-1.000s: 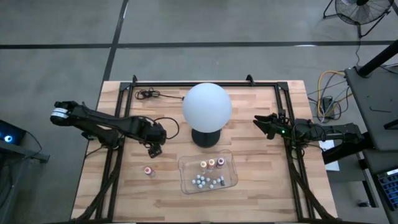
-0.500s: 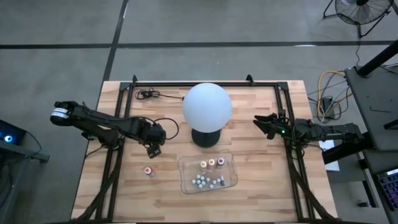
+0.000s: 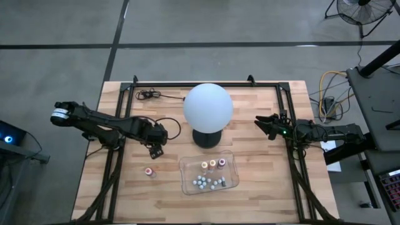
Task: Pick & Place food coloring
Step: Put the big green food coloring bottle into the transparent bin
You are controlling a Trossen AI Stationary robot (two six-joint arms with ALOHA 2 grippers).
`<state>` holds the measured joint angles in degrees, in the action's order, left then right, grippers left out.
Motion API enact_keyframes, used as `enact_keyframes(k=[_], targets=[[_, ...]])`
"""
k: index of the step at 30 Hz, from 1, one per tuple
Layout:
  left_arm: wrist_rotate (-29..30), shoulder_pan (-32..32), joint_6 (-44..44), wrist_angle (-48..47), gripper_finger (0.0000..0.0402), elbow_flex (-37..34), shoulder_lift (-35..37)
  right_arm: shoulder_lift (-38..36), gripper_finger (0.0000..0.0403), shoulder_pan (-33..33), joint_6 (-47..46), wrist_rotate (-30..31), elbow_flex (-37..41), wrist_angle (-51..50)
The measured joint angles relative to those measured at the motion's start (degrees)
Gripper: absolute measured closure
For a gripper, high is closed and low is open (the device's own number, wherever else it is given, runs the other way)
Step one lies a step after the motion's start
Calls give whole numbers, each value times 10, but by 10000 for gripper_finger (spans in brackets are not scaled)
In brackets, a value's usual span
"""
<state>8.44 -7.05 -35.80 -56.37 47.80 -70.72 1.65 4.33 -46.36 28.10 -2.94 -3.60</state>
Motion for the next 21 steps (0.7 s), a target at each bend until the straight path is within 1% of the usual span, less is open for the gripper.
enact_keyframes(k=[12,15,21], targets=[[3,0,-18,-25,140,5,0,0,101,0,0,0,0,0],[5,0,-18,-25,155,5,0,0,101,0,0,0,0,0],[5,0,-19,-24,200,5,0,0,101,0,0,0,0,0]])
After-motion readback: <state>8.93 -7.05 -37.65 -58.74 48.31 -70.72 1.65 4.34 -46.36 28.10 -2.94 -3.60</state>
